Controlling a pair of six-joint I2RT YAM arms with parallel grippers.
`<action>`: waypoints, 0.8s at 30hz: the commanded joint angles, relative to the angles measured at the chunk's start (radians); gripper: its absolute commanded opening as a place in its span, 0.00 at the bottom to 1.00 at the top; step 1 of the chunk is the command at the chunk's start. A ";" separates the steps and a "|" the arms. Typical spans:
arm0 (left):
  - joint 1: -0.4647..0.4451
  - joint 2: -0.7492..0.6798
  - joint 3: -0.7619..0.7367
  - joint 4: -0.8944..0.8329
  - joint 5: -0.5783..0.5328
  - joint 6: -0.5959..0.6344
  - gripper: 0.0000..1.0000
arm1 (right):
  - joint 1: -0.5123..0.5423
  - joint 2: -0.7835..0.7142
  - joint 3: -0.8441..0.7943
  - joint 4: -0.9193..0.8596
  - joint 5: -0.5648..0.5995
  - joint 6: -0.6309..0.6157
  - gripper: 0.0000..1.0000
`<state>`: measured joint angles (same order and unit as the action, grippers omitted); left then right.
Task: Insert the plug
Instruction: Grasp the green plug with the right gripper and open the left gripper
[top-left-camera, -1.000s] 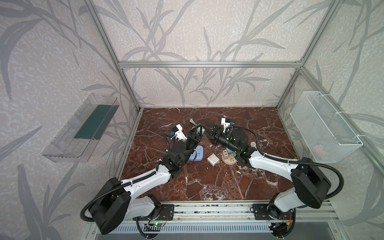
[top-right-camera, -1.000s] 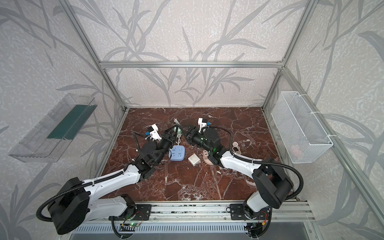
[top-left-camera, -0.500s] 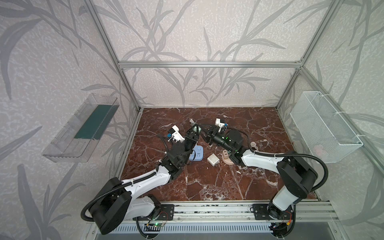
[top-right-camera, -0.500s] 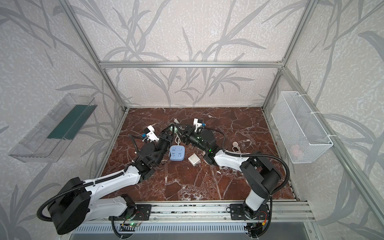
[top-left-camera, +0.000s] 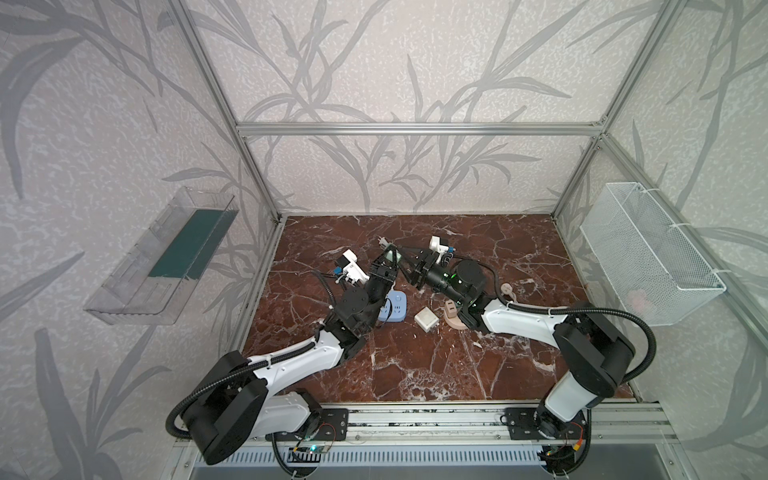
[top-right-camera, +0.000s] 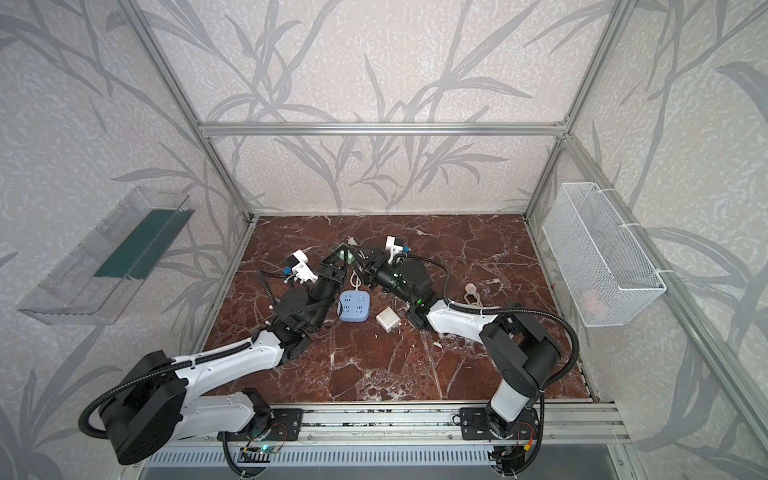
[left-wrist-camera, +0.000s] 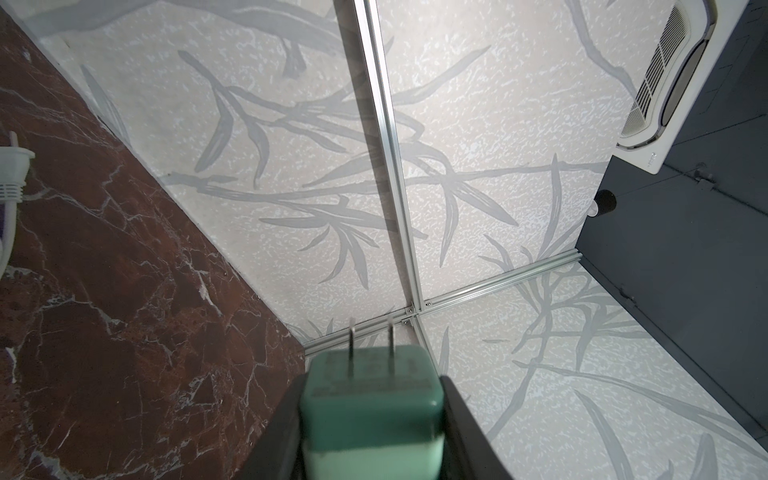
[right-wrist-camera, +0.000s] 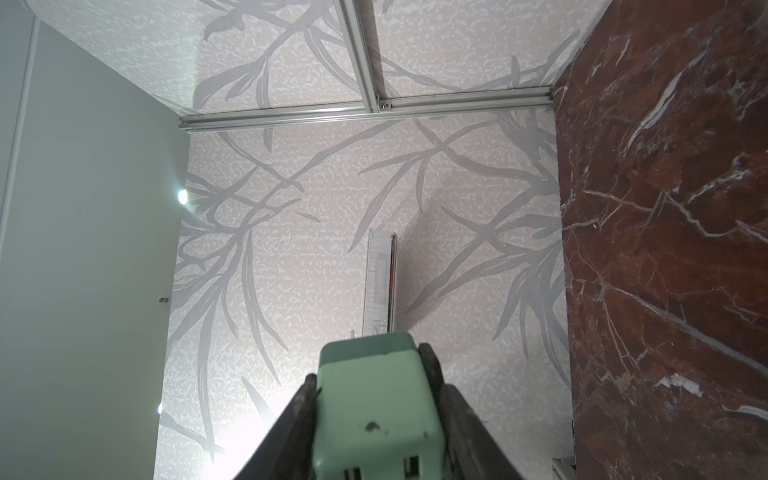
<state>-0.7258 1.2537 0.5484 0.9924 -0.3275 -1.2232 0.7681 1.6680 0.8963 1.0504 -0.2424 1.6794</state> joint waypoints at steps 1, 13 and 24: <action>-0.020 0.022 -0.002 -0.001 0.030 0.060 0.00 | 0.040 -0.021 0.020 0.031 -0.067 0.003 0.42; -0.022 0.073 0.006 0.006 0.082 0.099 0.42 | 0.032 -0.021 0.018 -0.018 -0.063 -0.004 0.00; 0.032 -0.228 0.007 -0.459 0.202 0.219 0.99 | -0.082 -0.027 -0.026 -0.098 -0.119 -0.033 0.00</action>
<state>-0.7090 1.1347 0.5449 0.7364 -0.1806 -1.0988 0.7158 1.6672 0.8837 0.9543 -0.3195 1.6669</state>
